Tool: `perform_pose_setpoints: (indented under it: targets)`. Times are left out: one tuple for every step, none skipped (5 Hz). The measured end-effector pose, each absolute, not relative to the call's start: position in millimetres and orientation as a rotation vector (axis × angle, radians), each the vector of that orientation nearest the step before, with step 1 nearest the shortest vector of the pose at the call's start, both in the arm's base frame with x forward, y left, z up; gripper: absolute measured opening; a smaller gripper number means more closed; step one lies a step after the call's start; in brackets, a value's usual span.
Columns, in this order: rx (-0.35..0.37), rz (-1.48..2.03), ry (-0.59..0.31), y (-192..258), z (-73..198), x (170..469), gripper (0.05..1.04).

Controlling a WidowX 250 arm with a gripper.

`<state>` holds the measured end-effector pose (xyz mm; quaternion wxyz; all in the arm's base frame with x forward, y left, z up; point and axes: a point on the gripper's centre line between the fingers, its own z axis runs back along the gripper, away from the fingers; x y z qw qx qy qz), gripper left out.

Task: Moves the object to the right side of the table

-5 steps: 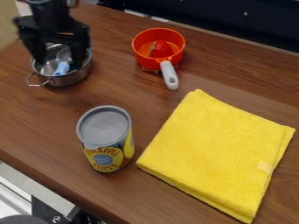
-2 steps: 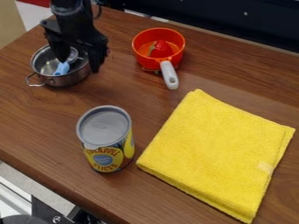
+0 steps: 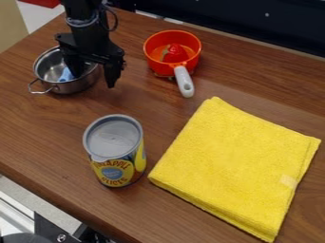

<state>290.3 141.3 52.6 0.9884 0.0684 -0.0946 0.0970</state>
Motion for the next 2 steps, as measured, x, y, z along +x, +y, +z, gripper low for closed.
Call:
perform_pose_setpoints:
  targets:
    - [0.107, 0.217, -0.21, 140.5, 49.5, 293.3, 0.995]
    - [0.125, 0.222, -0.207, 144.2, 42.6, 294.4, 0.991]
